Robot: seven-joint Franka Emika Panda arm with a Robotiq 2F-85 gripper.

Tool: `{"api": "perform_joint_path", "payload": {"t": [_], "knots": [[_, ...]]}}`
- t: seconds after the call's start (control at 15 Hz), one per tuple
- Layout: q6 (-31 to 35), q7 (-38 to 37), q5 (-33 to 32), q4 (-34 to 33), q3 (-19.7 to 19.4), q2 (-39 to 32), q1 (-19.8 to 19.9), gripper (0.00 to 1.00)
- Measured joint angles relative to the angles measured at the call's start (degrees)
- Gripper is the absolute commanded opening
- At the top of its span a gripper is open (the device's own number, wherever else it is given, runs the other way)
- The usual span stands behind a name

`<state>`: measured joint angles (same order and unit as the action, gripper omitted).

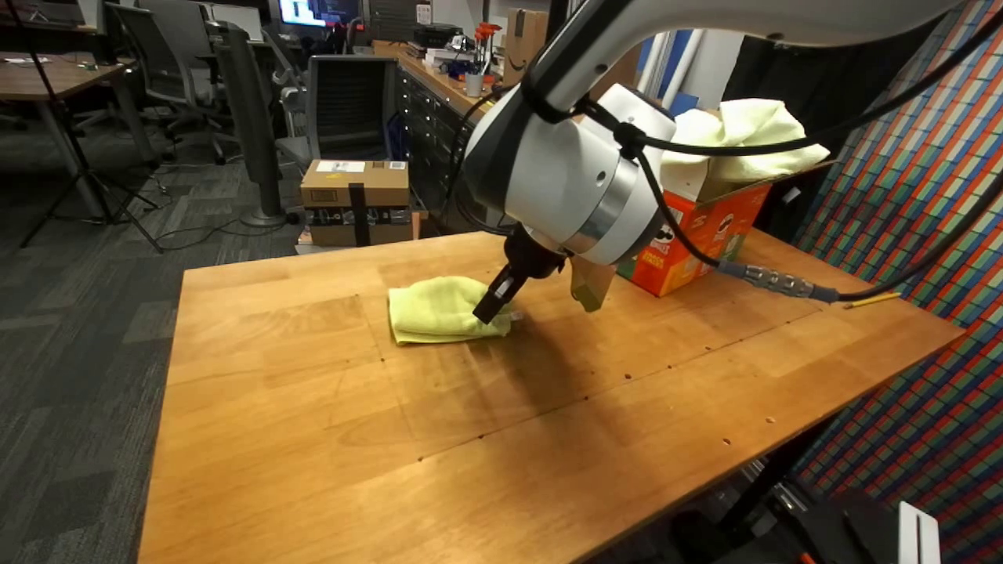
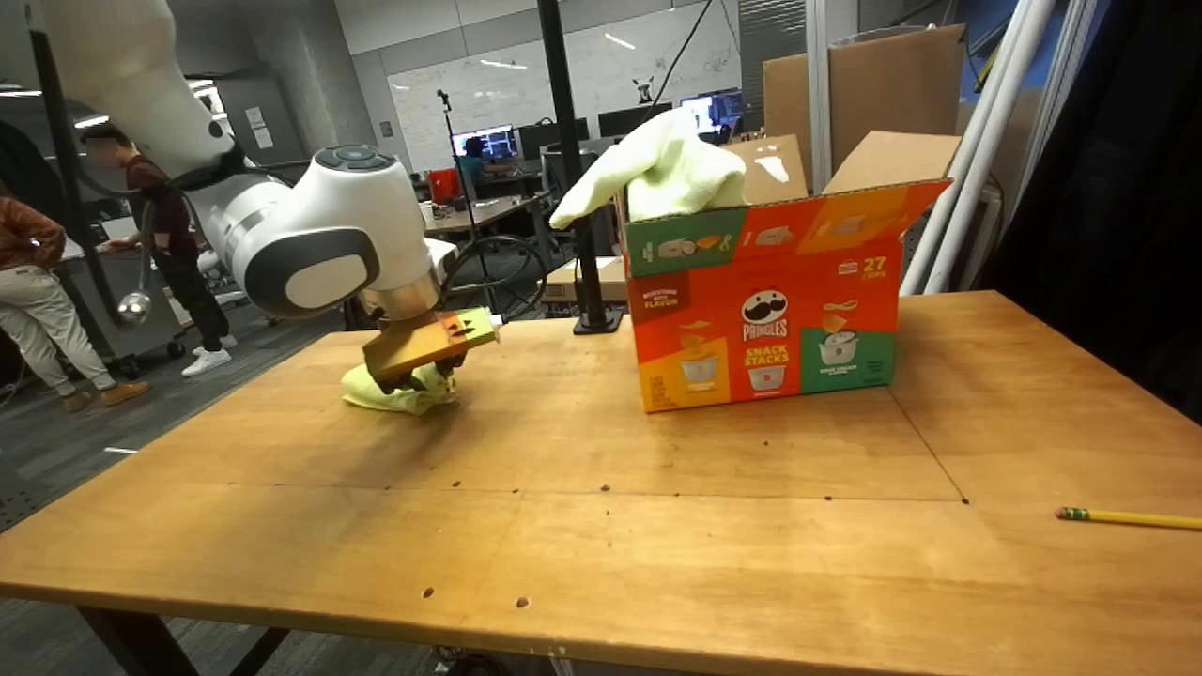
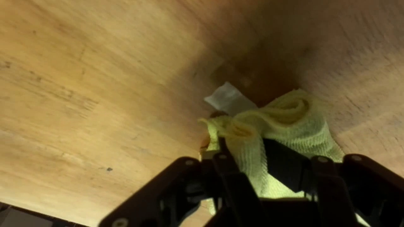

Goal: Put the bedsheets into the box

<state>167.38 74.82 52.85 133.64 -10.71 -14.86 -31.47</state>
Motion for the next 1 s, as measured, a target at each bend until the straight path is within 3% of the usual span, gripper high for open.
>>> {"api": "perform_joint_path", "payload": {"t": [0.2,0.47,1.0], "knots": [[1.41,-0.27,-1.57,-0.07,-2.14,0.20,0.10,0.01],[2.86,-1.39,-5.86,-0.40,-7.89,1.29,0.63,0.01],[6.20,-4.78,-16.72,-3.19,-17.67,9.77,0.68,0.01]]}}
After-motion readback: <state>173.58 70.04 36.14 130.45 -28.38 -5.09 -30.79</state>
